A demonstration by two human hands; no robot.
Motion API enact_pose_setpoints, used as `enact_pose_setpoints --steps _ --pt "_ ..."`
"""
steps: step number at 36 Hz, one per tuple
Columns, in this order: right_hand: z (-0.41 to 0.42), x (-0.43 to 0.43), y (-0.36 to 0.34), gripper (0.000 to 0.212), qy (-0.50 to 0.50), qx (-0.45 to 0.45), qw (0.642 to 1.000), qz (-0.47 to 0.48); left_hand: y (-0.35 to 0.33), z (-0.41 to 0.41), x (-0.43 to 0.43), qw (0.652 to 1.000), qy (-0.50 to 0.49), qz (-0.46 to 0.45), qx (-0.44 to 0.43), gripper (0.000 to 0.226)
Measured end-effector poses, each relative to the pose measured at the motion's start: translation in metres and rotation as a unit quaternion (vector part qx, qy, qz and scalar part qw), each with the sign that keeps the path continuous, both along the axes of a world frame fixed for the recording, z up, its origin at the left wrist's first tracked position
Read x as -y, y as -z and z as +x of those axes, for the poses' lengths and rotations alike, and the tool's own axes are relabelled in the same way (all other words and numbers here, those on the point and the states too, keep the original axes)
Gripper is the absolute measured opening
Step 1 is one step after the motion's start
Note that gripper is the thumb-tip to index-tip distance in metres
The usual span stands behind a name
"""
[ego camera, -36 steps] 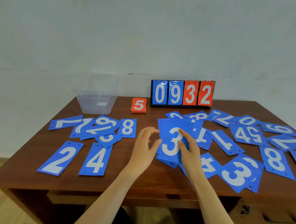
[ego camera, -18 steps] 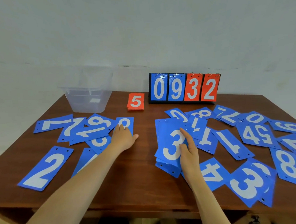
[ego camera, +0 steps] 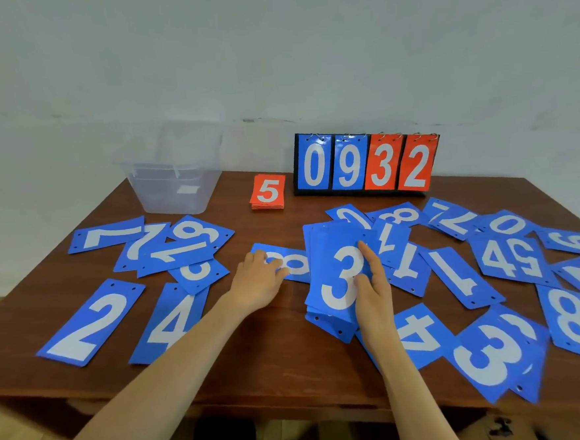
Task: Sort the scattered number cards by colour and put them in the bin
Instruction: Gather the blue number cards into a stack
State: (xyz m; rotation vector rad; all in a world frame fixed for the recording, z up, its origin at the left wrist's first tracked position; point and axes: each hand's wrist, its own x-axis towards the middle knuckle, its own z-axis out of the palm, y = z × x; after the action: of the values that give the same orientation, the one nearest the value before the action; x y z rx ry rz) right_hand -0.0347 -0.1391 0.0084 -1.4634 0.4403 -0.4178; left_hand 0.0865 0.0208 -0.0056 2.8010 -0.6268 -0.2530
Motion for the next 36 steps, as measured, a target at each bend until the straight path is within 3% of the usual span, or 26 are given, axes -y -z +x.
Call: enact_pose_setpoints --steps 7,11,13,17,19,23,25,28,31,36 --pt "-0.018 0.001 0.003 0.039 0.018 0.022 0.999 -0.019 -0.006 -0.024 0.004 0.996 -0.027 -0.079 -0.036 0.049" --pt "-0.032 0.002 0.000 0.036 0.017 0.052 0.997 -0.060 -0.001 -0.034 -0.006 0.983 -0.040 -0.168 -0.063 0.030" --pt "-0.038 0.004 0.000 0.037 0.019 0.056 0.996 -0.063 -0.004 -0.038 -0.013 0.973 -0.028 -0.203 -0.107 0.043" --pt "-0.046 0.005 0.001 0.034 0.029 0.062 0.996 -0.061 -0.016 -0.039 -0.026 0.979 -0.013 -0.138 -0.149 0.093" --pt "-0.050 0.005 0.000 0.033 0.034 0.070 0.995 -0.065 -0.022 -0.041 -0.030 0.989 -0.022 -0.083 -0.121 0.103" --pt "-0.056 0.004 0.000 0.032 0.033 0.072 0.995 -0.058 -0.025 -0.052 -0.028 0.996 -0.087 -0.006 0.013 0.079" --pt "-0.058 0.004 0.001 0.032 0.038 0.073 0.995 -0.064 -0.022 -0.059 -0.024 0.989 -0.143 0.010 0.029 0.064" --pt "-0.060 0.002 0.003 0.033 0.034 0.069 0.995 -0.061 -0.014 -0.066 -0.018 0.980 -0.195 0.034 -0.016 0.076" --pt "-0.061 0.001 0.004 0.033 0.030 0.072 0.995 -0.055 -0.005 -0.068 -0.013 0.978 -0.186 0.086 -0.043 0.090" --pt "-0.063 0.002 0.004 0.033 0.028 0.067 0.996 -0.058 -0.027 -0.061 -0.011 0.976 -0.126 0.104 -0.146 0.066"
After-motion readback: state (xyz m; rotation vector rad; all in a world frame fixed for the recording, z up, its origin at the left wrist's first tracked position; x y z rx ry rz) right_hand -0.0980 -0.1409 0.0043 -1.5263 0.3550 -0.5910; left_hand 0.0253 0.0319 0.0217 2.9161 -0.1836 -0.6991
